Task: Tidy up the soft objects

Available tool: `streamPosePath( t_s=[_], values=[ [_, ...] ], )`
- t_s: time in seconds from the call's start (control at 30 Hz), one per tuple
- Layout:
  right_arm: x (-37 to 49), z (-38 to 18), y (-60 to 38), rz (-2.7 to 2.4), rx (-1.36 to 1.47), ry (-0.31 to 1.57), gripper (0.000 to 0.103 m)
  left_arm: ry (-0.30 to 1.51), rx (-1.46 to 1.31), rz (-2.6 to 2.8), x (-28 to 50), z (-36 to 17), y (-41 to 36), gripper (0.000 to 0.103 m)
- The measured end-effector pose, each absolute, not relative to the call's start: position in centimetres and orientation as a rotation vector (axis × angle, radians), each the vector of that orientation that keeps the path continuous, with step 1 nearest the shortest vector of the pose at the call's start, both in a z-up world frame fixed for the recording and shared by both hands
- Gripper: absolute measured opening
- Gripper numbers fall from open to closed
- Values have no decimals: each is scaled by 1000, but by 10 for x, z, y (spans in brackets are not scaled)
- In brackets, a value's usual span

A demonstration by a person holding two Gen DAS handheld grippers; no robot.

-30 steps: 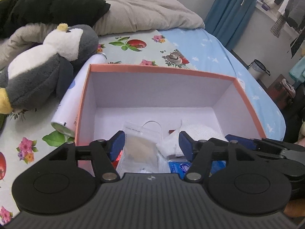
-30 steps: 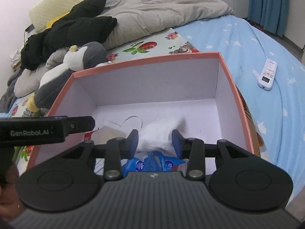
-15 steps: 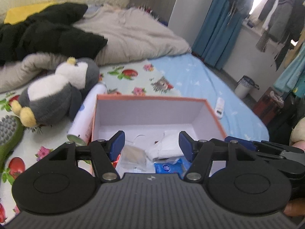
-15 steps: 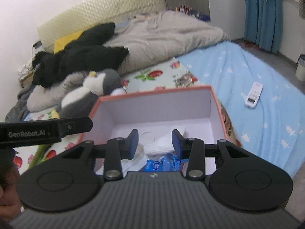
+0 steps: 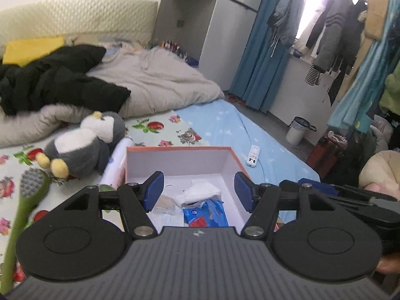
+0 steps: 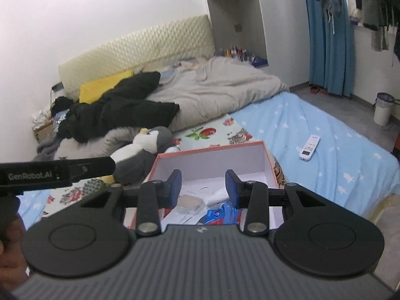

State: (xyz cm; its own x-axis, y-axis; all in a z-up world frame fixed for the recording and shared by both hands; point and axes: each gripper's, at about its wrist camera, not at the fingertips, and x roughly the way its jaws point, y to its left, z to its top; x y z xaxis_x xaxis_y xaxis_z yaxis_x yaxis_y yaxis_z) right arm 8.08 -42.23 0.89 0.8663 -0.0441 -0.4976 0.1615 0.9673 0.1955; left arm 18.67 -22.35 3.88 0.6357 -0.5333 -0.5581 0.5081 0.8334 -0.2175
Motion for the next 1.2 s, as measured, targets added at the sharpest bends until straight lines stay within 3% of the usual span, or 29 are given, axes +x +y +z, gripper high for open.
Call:
streamPosePath(
  t_s=[0.47, 1.2],
  values=[
    [7, 17, -384, -75, 193, 491, 42, 612, -62, -600, 92, 60, -171, 68],
    [-25, -10, -357, -42, 213, 545, 42, 685, -74, -549, 52, 15, -154, 68]
  ],
)
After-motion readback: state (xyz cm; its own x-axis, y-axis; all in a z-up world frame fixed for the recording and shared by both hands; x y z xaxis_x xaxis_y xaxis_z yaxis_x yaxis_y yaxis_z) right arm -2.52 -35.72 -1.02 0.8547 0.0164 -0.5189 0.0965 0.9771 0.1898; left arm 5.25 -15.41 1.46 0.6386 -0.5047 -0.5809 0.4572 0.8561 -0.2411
